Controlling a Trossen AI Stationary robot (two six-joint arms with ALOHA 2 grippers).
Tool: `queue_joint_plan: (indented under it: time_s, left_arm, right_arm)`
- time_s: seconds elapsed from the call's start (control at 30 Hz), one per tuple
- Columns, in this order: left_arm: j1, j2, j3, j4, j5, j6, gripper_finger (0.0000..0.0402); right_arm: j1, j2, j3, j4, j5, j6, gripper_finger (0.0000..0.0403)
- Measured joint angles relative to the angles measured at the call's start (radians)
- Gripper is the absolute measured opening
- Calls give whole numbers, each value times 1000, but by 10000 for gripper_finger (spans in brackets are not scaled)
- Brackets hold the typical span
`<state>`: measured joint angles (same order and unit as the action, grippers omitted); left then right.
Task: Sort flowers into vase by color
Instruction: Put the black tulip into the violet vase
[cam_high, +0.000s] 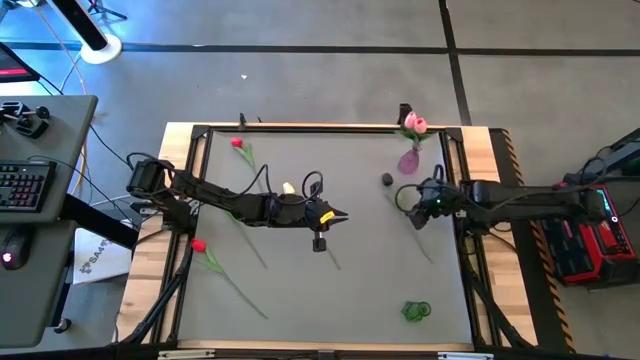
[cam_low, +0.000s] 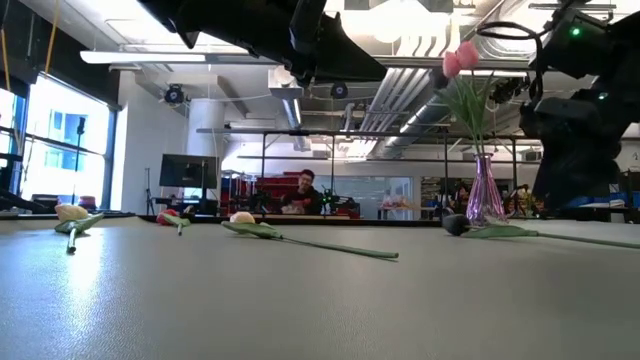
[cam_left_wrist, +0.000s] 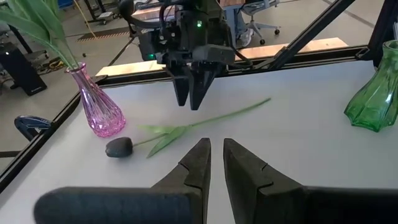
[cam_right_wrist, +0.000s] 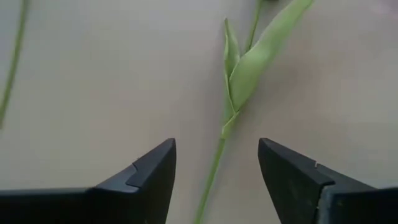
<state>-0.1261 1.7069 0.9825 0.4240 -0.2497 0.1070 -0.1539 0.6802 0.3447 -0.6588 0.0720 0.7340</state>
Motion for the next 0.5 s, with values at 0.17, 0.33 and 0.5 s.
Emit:
queue_joint_plan:
  time_s: [0.17, 0.33, 0.5]
  left_arm:
    - [0, 0, 0, 0, 0, -1, 30]
    - [0, 0, 0, 0, 0, -8, 30]
    - [-1, 0, 0, 0, 0, -17, 30]
  right_arm:
    - [0, 106, 0, 58, 14, -39, 192]
    - [0, 246, 0, 132, 51, -58, 181]
    - [0, 348, 0, 217, 59, -61, 166]
